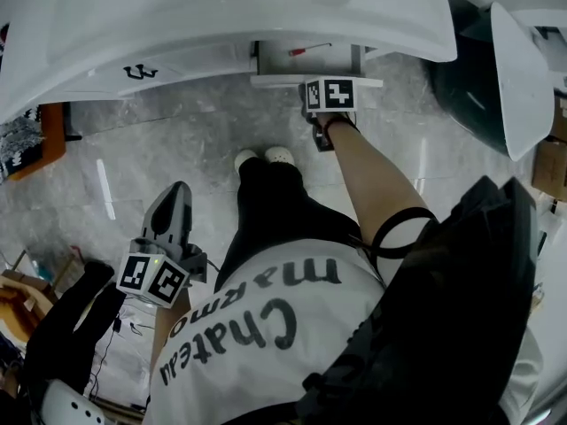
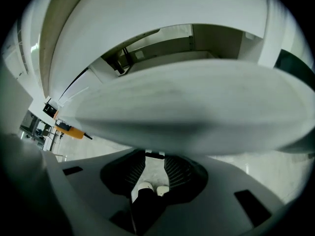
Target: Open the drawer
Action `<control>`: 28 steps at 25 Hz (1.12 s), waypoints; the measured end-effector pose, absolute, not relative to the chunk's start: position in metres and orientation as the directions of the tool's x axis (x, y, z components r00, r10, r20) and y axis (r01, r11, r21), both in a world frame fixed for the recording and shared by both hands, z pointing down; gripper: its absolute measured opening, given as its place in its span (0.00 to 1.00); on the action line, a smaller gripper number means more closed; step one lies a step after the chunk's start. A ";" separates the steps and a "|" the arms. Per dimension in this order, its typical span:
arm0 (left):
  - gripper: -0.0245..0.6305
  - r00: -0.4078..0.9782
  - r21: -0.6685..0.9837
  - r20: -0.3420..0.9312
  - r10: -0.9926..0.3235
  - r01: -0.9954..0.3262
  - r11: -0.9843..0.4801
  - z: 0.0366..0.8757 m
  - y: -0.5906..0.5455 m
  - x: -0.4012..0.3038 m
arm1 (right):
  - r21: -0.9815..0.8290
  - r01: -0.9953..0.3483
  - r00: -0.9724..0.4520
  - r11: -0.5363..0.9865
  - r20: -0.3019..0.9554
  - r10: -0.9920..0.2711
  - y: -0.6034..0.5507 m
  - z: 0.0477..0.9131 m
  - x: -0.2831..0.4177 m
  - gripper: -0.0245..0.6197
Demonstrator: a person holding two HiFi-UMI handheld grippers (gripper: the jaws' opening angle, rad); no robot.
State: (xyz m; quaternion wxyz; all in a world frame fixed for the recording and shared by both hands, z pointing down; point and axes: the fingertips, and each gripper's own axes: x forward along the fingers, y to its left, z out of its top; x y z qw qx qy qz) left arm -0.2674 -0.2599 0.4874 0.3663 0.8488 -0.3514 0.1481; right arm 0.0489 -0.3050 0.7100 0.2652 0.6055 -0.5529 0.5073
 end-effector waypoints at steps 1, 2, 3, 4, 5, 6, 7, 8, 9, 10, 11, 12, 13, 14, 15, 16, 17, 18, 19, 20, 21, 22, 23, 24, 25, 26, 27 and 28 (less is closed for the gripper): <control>0.05 0.708 0.520 0.510 -0.489 -0.706 -0.481 0.487 -0.259 -0.267 | -0.240 -0.939 -0.127 -0.247 0.908 -0.399 -0.302 0.710 0.048 0.24; 0.05 0.707 0.524 0.508 -0.492 -0.707 -0.476 0.486 -0.258 -0.266 | -0.241 -0.939 -0.130 -0.244 0.908 -0.397 -0.300 0.710 0.047 0.24; 0.05 0.707 0.528 0.505 -0.495 -0.707 -0.471 0.484 -0.257 -0.264 | -0.242 -0.940 -0.133 -0.240 0.909 -0.395 -0.300 0.710 0.047 0.24; 0.05 0.708 0.530 0.501 -0.498 -0.706 -0.471 0.482 -0.255 -0.262 | -0.241 -0.941 -0.134 -0.238 0.910 -0.391 -0.301 0.709 0.047 0.24; 0.05 0.709 0.527 0.500 -0.498 -0.705 -0.474 0.479 -0.252 -0.261 | -0.240 -0.941 -0.134 -0.237 0.912 -0.388 -0.301 0.709 0.047 0.24; 0.05 0.708 0.522 0.500 -0.499 -0.706 -0.478 0.478 -0.248 -0.260 | -0.238 -0.942 -0.134 -0.238 0.913 -0.385 -0.301 0.709 0.047 0.24; 0.05 0.704 0.518 0.502 -0.502 -0.710 -0.478 0.476 -0.245 -0.260 | -0.236 -0.942 -0.132 -0.240 0.915 -0.382 -0.300 0.709 0.047 0.24; 0.05 0.699 0.516 0.504 -0.507 -0.715 -0.472 0.476 -0.242 -0.262 | -0.235 -0.941 -0.131 -0.242 0.915 -0.382 -0.299 0.709 0.048 0.24; 0.05 0.693 0.519 0.505 -0.513 -0.720 -0.461 0.476 -0.239 -0.263 | -0.235 -0.941 -0.130 -0.244 0.915 -0.382 -0.299 0.709 0.048 0.24; 0.05 0.688 0.522 0.507 -0.519 -0.724 -0.451 0.476 -0.237 -0.265 | -0.237 -0.940 -0.131 -0.245 0.915 -0.382 -0.299 0.709 0.049 0.24; 0.05 0.684 0.524 0.509 -0.523 -0.728 -0.443 0.477 -0.233 -0.266 | -0.237 -0.940 -0.132 -0.244 0.916 -0.380 -0.298 0.709 0.048 0.24; 0.05 0.680 0.523 0.512 -0.525 -0.732 -0.438 0.478 -0.230 -0.268 | -0.236 -0.941 -0.133 -0.241 0.917 -0.377 -0.297 0.709 0.047 0.24; 0.05 0.676 0.521 0.514 -0.528 -0.735 -0.434 0.479 -0.228 -0.269 | -0.235 -0.943 -0.135 -0.237 0.918 -0.374 -0.295 0.710 0.046 0.23; 0.05 0.673 0.520 0.515 -0.532 -0.738 -0.430 0.479 -0.226 -0.269 | -0.236 -0.943 -0.137 -0.233 0.918 -0.373 -0.293 0.710 0.045 0.24; 0.05 0.670 0.521 0.514 -0.536 -0.740 -0.425 0.479 -0.225 -0.270 | -0.238 -0.943 -0.140 -0.231 0.917 -0.373 -0.290 0.711 0.043 0.24; 0.05 0.669 0.522 0.513 -0.539 -0.741 -0.422 0.479 -0.225 -0.270 | -0.240 -0.943 -0.143 -0.230 0.917 -0.373 -0.287 0.712 0.041 0.24; 0.05 0.669 0.522 0.511 -0.540 -0.741 -0.423 0.479 -0.225 -0.269 | -0.242 -0.943 -0.145 -0.229 0.917 -0.372 -0.283 0.712 0.039 0.24; 0.05 0.670 0.520 0.510 -0.540 -0.740 -0.426 0.478 -0.225 -0.268 | -0.244 -0.942 -0.147 -0.229 0.916 -0.372 -0.280 0.712 0.038 0.24; 0.05 0.671 0.517 0.509 -0.539 -0.739 -0.432 0.476 -0.224 -0.267 | -0.246 -0.942 -0.150 -0.229 0.916 -0.371 -0.278 0.713 0.037 0.24; 0.05 0.672 0.514 0.508 -0.540 -0.739 -0.436 0.475 -0.225 -0.266 | -0.247 -0.942 -0.151 -0.228 0.917 -0.369 -0.277 0.713 0.036 0.24; 0.05 0.671 0.511 0.506 -0.542 -0.739 -0.439 0.473 -0.226 -0.265 | -0.247 -0.942 -0.152 -0.227 0.918 -0.366 -0.277 0.713 0.036 0.24; 0.05 0.670 0.508 0.504 -0.545 -0.740 -0.440 0.472 -0.227 -0.265 | -0.247 -0.942 -0.154 -0.226 0.919 -0.363 -0.277 0.713 0.036 0.24; 0.05 0.668 0.507 0.503 -0.548 -0.742 -0.439 0.471 -0.228 -0.264 | -0.246 -0.943 -0.155 -0.225 0.920 -0.360 -0.276 0.713 0.036 0.24; 0.05 0.668 0.506 0.502 -0.549 -0.742 -0.440 0.470 -0.228 -0.264 | -0.245 -0.943 -0.154 -0.225 0.921 -0.359 -0.275 0.713 0.035 0.23; 0.05 0.669 0.506 0.501 -0.548 -0.741 -0.442 0.470 -0.229 -0.264 | -0.243 -0.943 -0.151 -0.227 0.921 -0.360 -0.274 0.713 0.035 0.23; 0.05 0.670 0.506 0.501 -0.547 -0.740 -0.443 0.470 -0.229 -0.263 | -0.241 -0.943 -0.146 -0.230 0.920 -0.364 -0.272 0.714 0.034 0.23; 0.05 0.669 0.505 0.504 -0.547 -0.741 -0.442 0.470 -0.229 -0.262 | -0.238 -0.943 -0.140 -0.234 0.919 -0.369 -0.270 0.714 0.033 0.23; 0.05 0.667 0.504 0.507 -0.546 -0.743 -0.439 0.470 -0.229 -0.261 | -0.234 -0.942 -0.133 -0.238 0.918 -0.374 -0.269 0.714 0.032 0.23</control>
